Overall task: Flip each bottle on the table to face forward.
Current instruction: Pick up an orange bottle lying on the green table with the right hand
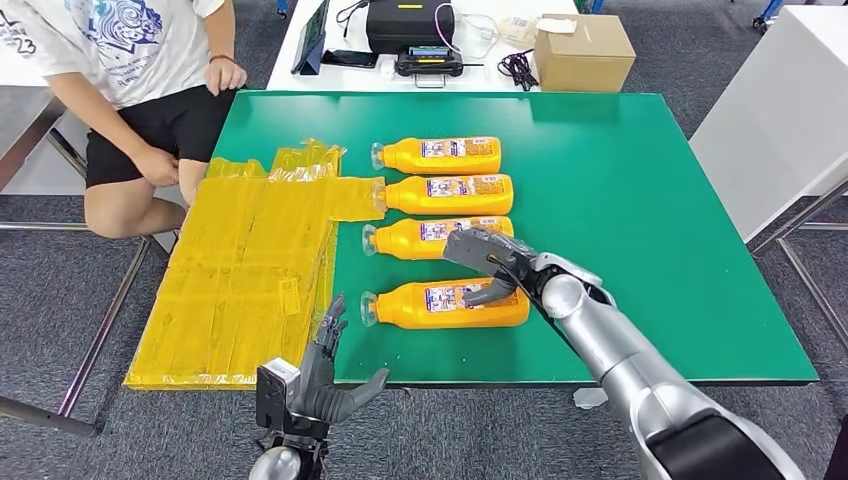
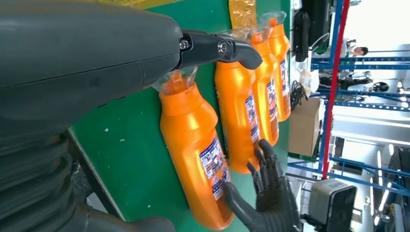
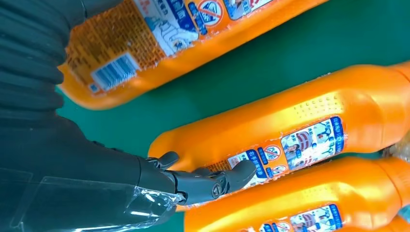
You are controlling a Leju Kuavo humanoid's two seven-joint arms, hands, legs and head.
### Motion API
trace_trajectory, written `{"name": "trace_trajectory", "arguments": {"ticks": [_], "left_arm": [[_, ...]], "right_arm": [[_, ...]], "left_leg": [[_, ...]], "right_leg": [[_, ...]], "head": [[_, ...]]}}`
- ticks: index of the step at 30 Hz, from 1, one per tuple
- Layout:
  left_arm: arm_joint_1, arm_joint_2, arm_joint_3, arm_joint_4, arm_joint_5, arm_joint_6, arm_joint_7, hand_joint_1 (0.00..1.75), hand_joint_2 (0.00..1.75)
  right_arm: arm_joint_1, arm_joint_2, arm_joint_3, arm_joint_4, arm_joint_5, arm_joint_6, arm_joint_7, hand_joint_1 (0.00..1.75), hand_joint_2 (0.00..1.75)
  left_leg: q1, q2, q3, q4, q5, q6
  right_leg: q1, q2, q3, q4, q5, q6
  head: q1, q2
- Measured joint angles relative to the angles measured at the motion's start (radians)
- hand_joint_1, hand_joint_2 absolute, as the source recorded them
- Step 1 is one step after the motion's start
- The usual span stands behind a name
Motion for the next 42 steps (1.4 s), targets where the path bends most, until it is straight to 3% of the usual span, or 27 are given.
{"name": "trace_trajectory", "arguments": {"ticks": [17, 31, 42], "left_arm": [[-0.023, -0.004, 0.001, 0.061, 0.018, -0.004, -0.017, 0.00, 1.75], [-0.034, -0.010, 0.005, 0.091, 0.018, 0.004, -0.027, 0.00, 1.75], [-0.049, -0.018, 0.007, 0.098, 0.005, 0.033, -0.049, 0.00, 1.75]], "right_arm": [[-0.094, -0.084, 0.220, -0.005, -0.220, 0.036, -0.001, 0.00, 1.75], [-0.086, -0.122, 0.305, -0.130, -0.231, -0.004, 0.001, 0.00, 1.75], [-0.067, -0.125, 0.378, -0.136, -0.233, 0.003, -0.002, 0.00, 1.75]], "left_leg": [[0.000, 0.000, 0.000, 0.000, 0.000, 0.000], [0.000, 0.000, 0.000, 0.000, 0.000, 0.000], [0.000, 0.000, 0.000, 0.000, 0.000, 0.000]], "right_leg": [[0.000, 0.000, 0.000, 0.000, 0.000, 0.000], [0.000, 0.000, 0.000, 0.000, 0.000, 0.000], [0.000, 0.000, 0.000, 0.000, 0.000, 0.000]], "head": [[0.000, 0.000], [0.000, 0.000], [0.000, 0.000]]}}
